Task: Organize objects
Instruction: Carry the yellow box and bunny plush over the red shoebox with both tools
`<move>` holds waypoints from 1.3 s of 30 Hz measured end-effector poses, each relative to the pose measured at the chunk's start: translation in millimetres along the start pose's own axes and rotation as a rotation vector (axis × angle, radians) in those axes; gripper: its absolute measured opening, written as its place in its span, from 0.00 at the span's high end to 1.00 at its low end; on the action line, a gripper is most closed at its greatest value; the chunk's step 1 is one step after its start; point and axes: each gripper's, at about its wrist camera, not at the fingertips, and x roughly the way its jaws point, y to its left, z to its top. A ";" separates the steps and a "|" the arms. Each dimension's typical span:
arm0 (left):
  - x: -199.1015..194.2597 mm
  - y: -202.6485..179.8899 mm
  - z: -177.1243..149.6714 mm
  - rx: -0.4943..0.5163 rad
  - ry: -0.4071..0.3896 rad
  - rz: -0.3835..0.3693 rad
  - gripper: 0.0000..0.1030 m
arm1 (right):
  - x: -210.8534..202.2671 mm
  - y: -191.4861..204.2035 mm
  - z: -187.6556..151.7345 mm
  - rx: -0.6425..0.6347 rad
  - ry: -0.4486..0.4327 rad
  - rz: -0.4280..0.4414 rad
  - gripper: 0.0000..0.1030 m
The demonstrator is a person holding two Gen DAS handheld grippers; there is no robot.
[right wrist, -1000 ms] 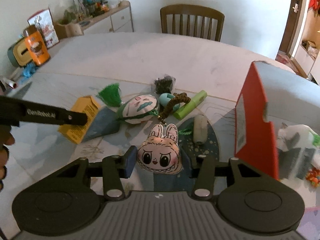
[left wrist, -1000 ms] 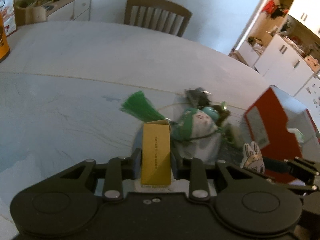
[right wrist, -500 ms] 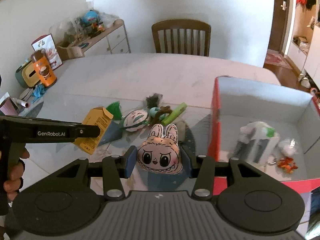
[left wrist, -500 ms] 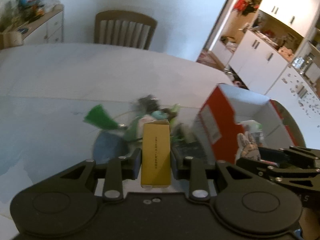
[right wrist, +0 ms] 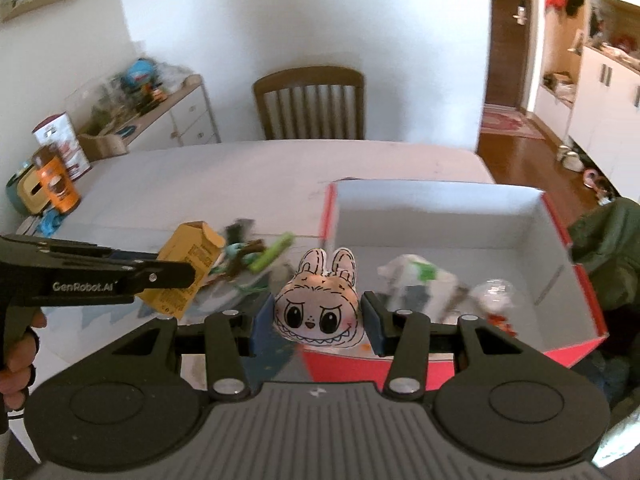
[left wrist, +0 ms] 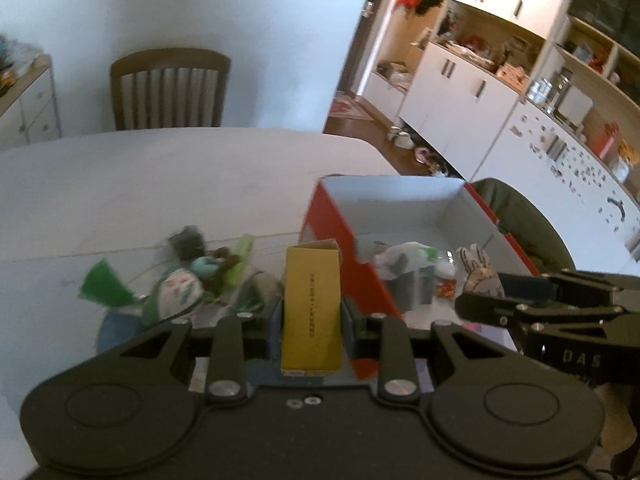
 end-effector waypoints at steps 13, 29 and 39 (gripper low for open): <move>49.0 -68.1 31.1 0.119 0.032 -0.043 0.72 | 4.9 -82.6 -8.3 0.098 0.000 -0.061 0.55; 136.4 -138.0 82.8 0.198 0.093 -0.061 0.72 | 40.7 -153.0 -7.0 0.085 0.073 -0.091 0.55; 199.9 -152.4 84.2 0.228 0.192 -0.031 0.73 | 83.2 -154.6 -6.0 0.005 0.167 -0.065 0.54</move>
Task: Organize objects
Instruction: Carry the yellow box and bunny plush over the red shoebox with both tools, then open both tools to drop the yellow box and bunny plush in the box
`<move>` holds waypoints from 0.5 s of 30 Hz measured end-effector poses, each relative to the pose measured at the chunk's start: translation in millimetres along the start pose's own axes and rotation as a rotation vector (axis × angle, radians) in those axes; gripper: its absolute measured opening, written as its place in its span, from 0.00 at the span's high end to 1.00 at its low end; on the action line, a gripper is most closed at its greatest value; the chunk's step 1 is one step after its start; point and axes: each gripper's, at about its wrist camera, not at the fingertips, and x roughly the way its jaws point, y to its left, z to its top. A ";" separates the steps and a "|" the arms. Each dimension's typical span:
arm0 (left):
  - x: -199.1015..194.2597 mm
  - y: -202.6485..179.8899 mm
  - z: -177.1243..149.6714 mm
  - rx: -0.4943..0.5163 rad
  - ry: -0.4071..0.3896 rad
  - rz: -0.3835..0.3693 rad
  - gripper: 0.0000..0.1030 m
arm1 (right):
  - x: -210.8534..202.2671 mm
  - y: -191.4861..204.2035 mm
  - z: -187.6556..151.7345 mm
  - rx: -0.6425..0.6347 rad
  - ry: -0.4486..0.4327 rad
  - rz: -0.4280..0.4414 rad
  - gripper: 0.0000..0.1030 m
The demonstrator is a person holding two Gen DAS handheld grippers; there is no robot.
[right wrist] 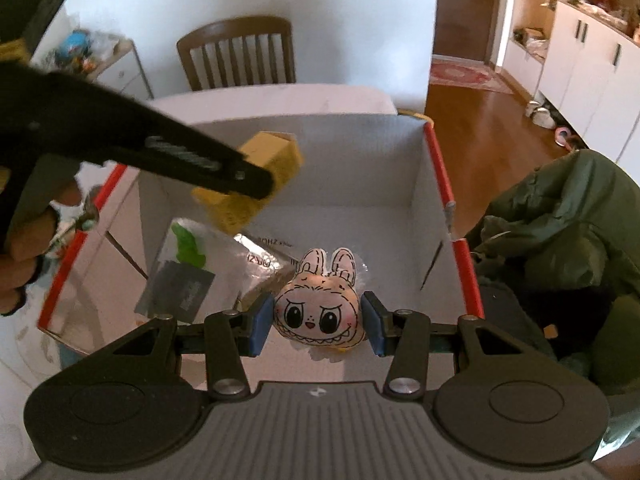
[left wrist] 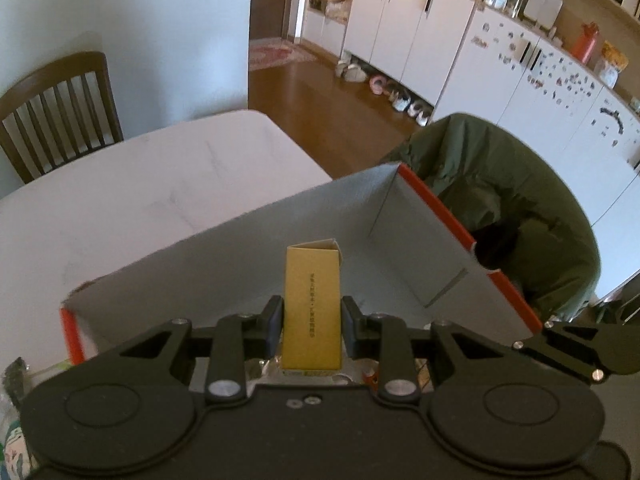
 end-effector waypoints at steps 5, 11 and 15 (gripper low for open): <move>23.3 -2.5 -0.5 0.004 0.053 0.007 0.73 | 18.7 1.7 1.4 -0.031 0.046 0.008 0.54; 42.9 -3.4 1.3 0.009 0.101 0.021 0.73 | 31.1 3.6 1.7 -0.050 0.078 0.004 0.54; 51.3 -1.4 2.1 -0.001 0.132 0.019 0.73 | 37.1 4.2 1.5 -0.058 0.104 0.009 0.54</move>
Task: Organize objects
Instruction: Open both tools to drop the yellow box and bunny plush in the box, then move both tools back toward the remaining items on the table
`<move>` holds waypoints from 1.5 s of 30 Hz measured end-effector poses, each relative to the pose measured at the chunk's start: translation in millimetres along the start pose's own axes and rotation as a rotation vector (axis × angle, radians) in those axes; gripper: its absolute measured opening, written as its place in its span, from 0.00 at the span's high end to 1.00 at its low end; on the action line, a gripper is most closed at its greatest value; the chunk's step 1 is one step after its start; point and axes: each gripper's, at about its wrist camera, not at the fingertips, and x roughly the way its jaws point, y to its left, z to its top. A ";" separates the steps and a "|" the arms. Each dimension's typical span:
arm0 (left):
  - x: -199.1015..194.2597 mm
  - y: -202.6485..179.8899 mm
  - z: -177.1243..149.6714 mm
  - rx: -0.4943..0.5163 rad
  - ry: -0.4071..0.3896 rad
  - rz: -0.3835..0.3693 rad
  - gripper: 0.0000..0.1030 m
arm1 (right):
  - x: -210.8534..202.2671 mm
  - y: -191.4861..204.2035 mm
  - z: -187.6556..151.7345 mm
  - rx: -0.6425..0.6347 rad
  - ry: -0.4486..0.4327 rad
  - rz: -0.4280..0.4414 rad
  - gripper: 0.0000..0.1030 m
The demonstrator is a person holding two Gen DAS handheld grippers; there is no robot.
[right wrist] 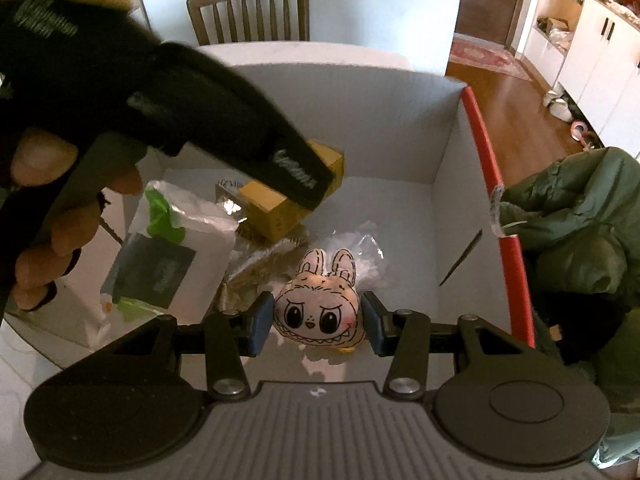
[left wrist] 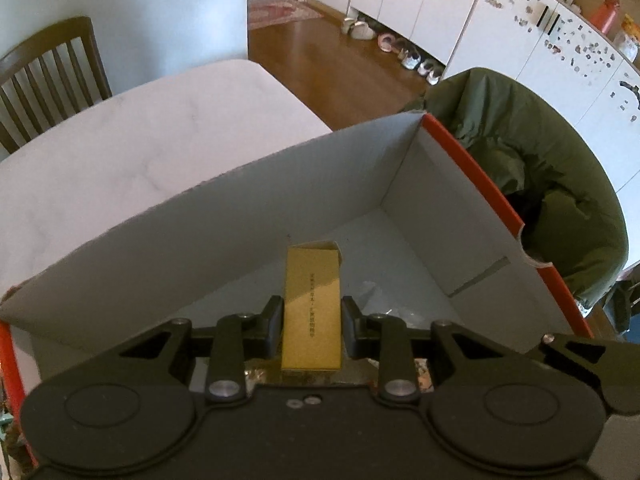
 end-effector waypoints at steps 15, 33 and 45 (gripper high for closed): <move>11.2 -5.2 6.9 -0.013 0.039 0.002 0.71 | 2.0 -0.9 -3.1 -0.009 0.017 0.012 0.52; -38.2 -6.7 -11.4 -0.023 -0.056 0.008 0.48 | -50.6 -6.5 -20.1 0.049 -0.112 0.062 0.34; -111.9 5.0 -42.0 -0.042 -0.212 -0.025 0.44 | -93.9 0.5 -5.7 0.059 -0.189 0.047 0.34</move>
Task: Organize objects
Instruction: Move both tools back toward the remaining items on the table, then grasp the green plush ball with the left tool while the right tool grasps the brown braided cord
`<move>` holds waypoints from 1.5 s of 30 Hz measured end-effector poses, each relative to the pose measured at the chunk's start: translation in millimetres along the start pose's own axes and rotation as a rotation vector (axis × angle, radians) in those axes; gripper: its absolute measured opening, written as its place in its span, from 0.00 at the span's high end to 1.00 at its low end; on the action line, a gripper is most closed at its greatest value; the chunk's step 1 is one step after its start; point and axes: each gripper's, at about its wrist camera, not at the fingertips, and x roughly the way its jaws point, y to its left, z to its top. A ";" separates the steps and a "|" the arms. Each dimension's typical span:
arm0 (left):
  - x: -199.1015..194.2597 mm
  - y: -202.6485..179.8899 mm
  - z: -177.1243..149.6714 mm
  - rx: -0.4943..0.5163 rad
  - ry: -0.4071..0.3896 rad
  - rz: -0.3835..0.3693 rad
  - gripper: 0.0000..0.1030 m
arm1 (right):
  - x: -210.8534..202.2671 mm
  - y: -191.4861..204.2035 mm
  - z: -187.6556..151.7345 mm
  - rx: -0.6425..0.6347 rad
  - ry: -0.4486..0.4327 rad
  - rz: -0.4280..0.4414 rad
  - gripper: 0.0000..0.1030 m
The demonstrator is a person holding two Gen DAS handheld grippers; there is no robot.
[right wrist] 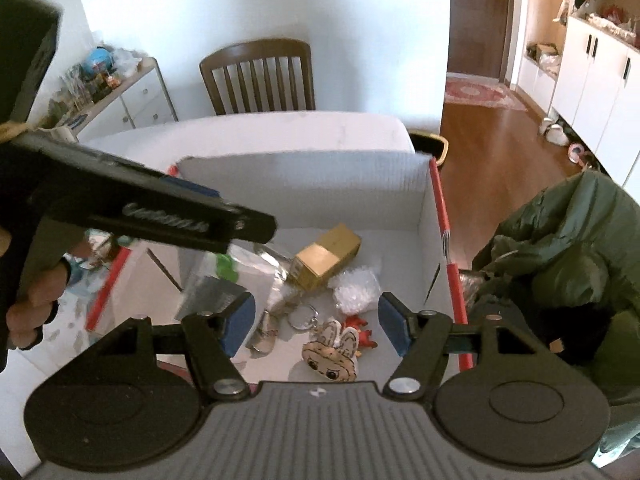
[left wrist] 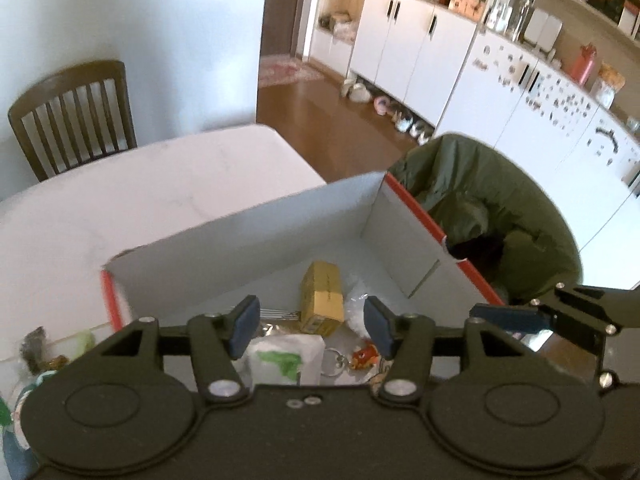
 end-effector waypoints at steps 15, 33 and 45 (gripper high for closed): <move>-105.9 73.6 -57.4 -0.103 -0.156 0.057 0.35 | -46.4 64.1 4.5 0.001 -0.099 0.099 0.27; -156.9 178.8 -130.7 -0.177 -0.214 0.182 0.01 | -9.4 174.8 18.5 -0.066 -0.075 0.171 0.21; -120.3 222.3 -153.8 -0.071 -0.218 0.150 0.01 | 45.5 226.0 25.2 -0.031 0.004 0.125 0.21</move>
